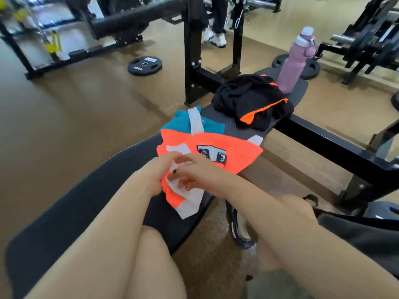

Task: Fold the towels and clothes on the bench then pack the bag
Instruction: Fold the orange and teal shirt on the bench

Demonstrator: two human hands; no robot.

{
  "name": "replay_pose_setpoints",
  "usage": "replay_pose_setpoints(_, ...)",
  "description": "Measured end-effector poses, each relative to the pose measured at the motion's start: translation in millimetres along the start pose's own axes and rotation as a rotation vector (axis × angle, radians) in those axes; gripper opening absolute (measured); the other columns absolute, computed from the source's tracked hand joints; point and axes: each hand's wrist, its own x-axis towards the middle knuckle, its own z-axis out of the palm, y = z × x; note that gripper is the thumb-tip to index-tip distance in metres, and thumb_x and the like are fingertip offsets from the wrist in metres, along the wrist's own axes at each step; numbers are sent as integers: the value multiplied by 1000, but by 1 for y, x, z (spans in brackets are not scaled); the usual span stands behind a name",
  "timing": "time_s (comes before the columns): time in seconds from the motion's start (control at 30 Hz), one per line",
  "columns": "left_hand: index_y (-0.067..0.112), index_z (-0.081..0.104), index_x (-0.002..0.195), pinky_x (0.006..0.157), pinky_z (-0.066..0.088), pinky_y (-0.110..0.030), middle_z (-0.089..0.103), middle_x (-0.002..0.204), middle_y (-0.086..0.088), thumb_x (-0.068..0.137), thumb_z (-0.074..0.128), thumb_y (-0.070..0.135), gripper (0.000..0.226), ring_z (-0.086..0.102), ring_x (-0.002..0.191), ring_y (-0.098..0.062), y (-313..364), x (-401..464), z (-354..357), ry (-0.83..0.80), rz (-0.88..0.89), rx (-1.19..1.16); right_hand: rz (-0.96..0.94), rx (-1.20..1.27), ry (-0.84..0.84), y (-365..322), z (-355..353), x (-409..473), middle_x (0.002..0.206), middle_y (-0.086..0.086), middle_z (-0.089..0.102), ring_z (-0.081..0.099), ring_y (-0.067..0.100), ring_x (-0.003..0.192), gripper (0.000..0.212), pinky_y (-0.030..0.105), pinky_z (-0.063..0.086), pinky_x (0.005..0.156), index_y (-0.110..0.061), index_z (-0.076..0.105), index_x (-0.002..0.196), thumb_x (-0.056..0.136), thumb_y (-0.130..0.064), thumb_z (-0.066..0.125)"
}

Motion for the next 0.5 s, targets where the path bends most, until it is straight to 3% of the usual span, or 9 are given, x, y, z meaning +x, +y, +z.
replay_pose_setpoints(0.07,12,72,114,94,57,-48,77,103,-13,75,74,35,45,73,97,-32,-7,-11,-12,77,-9,144,-9,-66,59,19,7,-9,80,9,67,61,17,61,43,28,45,53,-10,60,121,80,-2,70)
replay_pose_setpoints(0.13,12,67,118,96,56,-52,75,109,-12,74,71,27,47,72,101,-32,-18,-15,-31,119,-5,255,-111,-234,208,30,6,-14,78,5,67,62,16,63,39,30,48,61,-13,60,120,82,-5,67)
replay_pose_setpoints(0.23,8,66,111,93,58,-49,73,108,-7,75,67,17,37,70,97,-24,-31,-34,-60,91,-54,373,-257,-633,420,43,-11,-14,111,2,60,58,21,102,54,35,46,88,-17,52,134,83,-22,70)
replay_pose_setpoints(0.3,8,63,97,87,61,-40,67,95,-10,85,63,7,12,65,87,-21,-37,-55,-75,108,-60,458,-254,-913,451,53,-19,-8,131,8,50,46,29,122,75,41,41,100,-18,42,147,81,-37,72)
replay_pose_setpoints(0.33,10,60,97,84,60,-36,66,94,-11,89,62,5,10,66,89,-22,-42,-63,-83,142,-54,493,-232,-1014,420,57,-19,-6,132,9,50,45,32,124,76,43,41,101,-19,41,147,81,-42,71)
replay_pose_setpoints(0.4,13,54,111,89,58,-37,68,104,-10,93,67,11,23,68,98,-22,-52,-77,-95,197,-45,483,-223,-1117,342,66,-12,-1,123,7,58,52,34,118,58,42,44,92,-21,50,136,84,-42,66)
replay_pose_setpoints(0.5,26,46,129,96,55,-38,67,116,-6,87,76,30,52,67,105,-17,-56,-86,-99,191,4,478,-321,-921,332,68,9,-10,102,7,68,62,34,97,29,44,49,77,-18,58,110,84,-30,61)
